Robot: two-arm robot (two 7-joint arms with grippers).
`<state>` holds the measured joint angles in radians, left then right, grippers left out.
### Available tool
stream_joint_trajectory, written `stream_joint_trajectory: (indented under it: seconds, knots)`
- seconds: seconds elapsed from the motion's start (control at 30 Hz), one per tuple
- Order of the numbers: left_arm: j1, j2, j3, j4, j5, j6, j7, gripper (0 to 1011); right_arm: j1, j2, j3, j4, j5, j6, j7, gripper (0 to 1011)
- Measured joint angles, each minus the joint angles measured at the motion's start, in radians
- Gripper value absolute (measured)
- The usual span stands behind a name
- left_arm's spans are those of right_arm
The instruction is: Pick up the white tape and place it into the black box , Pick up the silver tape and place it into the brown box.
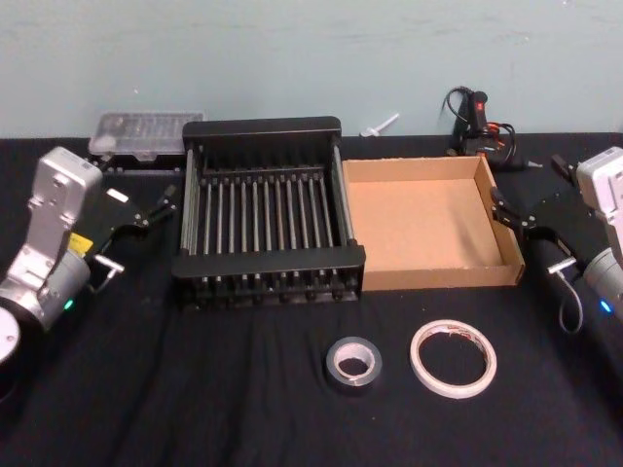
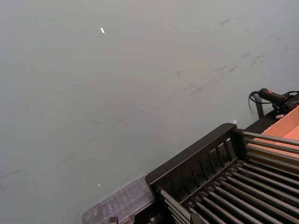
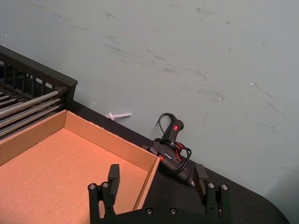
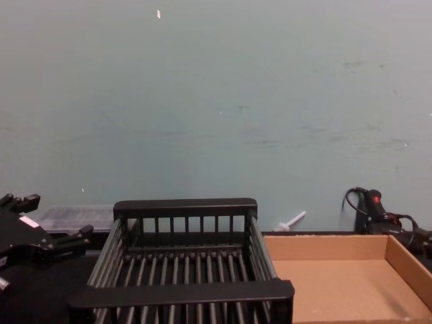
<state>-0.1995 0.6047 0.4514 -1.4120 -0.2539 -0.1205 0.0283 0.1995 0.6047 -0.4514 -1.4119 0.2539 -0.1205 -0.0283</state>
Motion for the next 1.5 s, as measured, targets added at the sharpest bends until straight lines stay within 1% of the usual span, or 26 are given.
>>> stream_joint_trajectory:
  seconds: [1.2, 1.5]
  knots:
    - [0.0, 0.0, 0.0, 0.0, 0.0, 0.0, 0.0, 1001, 0.0, 0.0, 0.0, 0.0, 0.0, 0.0, 0.0, 1002]
    - [0.0, 0.0, 0.0, 0.0, 0.0, 0.0, 0.0, 1002, -0.022, -0.008, 0.026, -0.023, 0.006, 0.006, 0.033, 1002]
